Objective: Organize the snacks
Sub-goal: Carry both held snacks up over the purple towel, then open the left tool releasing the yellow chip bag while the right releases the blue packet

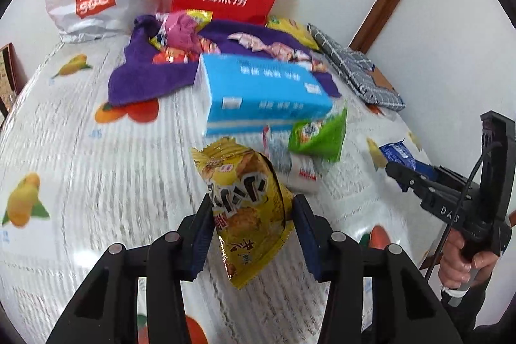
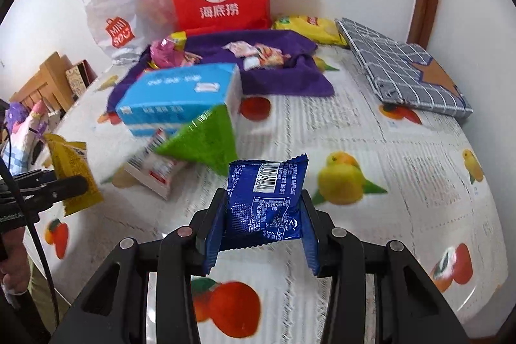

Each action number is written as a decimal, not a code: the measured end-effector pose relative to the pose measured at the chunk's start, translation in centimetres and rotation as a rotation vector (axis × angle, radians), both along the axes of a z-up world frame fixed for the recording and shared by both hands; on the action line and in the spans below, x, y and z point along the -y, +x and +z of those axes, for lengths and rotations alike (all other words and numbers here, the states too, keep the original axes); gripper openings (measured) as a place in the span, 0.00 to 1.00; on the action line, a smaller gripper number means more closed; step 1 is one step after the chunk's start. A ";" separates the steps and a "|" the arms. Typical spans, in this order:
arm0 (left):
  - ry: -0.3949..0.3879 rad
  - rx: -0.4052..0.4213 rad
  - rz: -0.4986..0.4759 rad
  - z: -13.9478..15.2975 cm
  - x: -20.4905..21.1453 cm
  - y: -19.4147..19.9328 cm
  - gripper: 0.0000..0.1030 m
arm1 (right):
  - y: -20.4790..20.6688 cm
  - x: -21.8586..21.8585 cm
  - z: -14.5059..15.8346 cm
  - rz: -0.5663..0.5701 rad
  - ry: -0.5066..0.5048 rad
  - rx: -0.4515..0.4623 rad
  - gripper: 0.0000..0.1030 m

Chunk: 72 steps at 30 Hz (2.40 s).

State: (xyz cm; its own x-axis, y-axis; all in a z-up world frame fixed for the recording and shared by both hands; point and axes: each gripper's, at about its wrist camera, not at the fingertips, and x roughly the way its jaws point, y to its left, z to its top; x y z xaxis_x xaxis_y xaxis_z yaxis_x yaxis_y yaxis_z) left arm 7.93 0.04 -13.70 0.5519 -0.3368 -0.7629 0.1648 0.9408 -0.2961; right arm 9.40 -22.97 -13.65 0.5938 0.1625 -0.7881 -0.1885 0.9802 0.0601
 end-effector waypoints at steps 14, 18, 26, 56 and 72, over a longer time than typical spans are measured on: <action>0.037 0.099 0.044 6.5 -0.9 7.9 0.44 | 8.2 -2.1 7.5 0.031 0.041 0.133 0.41; 0.055 0.134 0.093 8.6 -2.0 11.0 0.44 | 12.2 -2.9 10.0 0.021 0.069 0.177 0.41; 0.070 0.179 0.145 11.7 -3.9 16.9 0.45 | 19.8 -4.3 12.1 0.035 0.072 0.200 0.41; 0.046 0.018 0.278 5.5 -9.7 26.8 0.45 | 30.3 -7.4 -2.1 0.162 0.097 -0.170 0.43; 0.026 -0.046 0.222 4.2 -8.8 27.6 0.45 | 29.7 -7.3 -0.9 0.125 0.038 -0.125 0.40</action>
